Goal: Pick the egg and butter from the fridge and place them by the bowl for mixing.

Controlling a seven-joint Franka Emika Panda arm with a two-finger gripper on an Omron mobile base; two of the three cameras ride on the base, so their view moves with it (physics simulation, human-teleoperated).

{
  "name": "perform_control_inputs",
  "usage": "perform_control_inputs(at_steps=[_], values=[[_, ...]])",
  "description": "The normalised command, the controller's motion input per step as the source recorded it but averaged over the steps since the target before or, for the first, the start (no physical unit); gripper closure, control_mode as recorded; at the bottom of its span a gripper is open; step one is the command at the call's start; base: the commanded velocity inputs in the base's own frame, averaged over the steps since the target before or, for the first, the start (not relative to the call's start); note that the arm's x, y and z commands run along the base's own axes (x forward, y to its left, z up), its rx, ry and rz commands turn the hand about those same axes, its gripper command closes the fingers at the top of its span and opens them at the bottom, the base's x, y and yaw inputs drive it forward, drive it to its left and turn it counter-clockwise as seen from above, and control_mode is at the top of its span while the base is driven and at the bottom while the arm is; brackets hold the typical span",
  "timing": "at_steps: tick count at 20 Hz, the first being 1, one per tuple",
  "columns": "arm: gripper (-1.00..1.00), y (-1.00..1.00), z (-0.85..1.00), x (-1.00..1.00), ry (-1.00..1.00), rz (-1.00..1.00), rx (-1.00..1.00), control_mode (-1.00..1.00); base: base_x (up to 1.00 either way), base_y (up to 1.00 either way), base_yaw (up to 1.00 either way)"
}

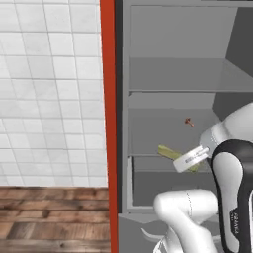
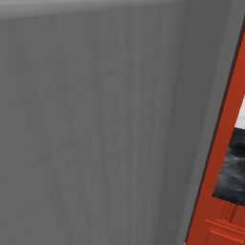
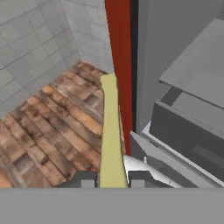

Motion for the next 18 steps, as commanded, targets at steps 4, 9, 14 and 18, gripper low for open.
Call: perform_control_inputs(at_steps=[4,9,14,18], values=[[1.0,0.0,0.0,0.0,0.0,0.0,0.0,1.0,-0.61,1.0,0.64],[1.0,0.0,0.0,0.0,0.0,0.0,0.0,1.0,-0.07,0.83,0.76],[1.0,0.0,0.0,0.0,0.0,0.0,0.0,1.0,0.0,0.5,0.82],[1.0,0.0,0.0,0.0,0.0,0.0,0.0,1.0,0.0,0.28,0.9]])
